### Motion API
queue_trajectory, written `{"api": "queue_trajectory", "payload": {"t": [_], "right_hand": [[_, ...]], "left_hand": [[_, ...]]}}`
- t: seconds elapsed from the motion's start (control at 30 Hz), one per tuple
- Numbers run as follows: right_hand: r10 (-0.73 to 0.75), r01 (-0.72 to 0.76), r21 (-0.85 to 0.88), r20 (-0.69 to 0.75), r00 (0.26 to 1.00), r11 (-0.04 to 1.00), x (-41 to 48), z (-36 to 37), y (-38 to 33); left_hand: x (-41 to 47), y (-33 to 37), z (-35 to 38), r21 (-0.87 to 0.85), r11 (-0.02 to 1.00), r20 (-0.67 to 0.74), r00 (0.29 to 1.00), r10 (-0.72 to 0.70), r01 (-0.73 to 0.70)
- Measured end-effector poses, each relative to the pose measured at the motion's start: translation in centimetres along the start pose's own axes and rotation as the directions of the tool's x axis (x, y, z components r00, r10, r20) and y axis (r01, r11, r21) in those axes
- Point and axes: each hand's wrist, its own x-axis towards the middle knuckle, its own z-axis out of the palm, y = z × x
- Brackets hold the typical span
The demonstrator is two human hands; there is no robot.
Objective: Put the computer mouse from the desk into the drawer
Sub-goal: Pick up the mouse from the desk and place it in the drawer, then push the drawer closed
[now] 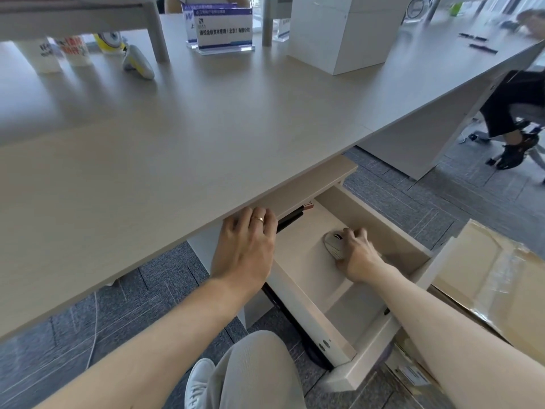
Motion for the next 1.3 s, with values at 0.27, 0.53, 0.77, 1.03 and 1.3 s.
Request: {"api": "queue_trajectory", "payload": {"t": [0.27, 0.53, 0.77, 1.03, 1.3], "right_hand": [[-0.095, 0.127, 0.044, -0.445, 0.890, 0.991, -4.7, -4.4, 1.7], [0.409, -0.120, 0.586, -0.391, 0.825, 0.802, -8.8, -1.1, 5.5], [0.598, -0.174, 0.931, -0.057, 0.799, 0.321, -8.9, 0.2, 4.5], [0.524, -0.152, 0.943, -0.027, 0.851, 0.295, -6.8, -0.6, 1.6], [0.436, -0.136, 0.953, 0.004, 0.900, 0.272, -5.6, -1.0, -2.4]], "left_hand": [[-0.2, 0.0, -0.4, -0.004, 1.000, 0.009, 1.000, 0.000, 0.000], [-0.9, 1.0, -1.1, -0.072, 0.995, 0.025, 0.997, -0.067, 0.069], [-2.2, 2.2, -1.8, -0.214, 0.966, 0.052, 0.989, -0.137, 0.145], [-1.8, 2.1, -2.1, -0.208, 0.964, 0.061, 0.986, -0.157, 0.166], [-1.1, 1.1, -2.1, -0.235, 0.963, 0.001, 0.991, -0.134, 0.130]]}}
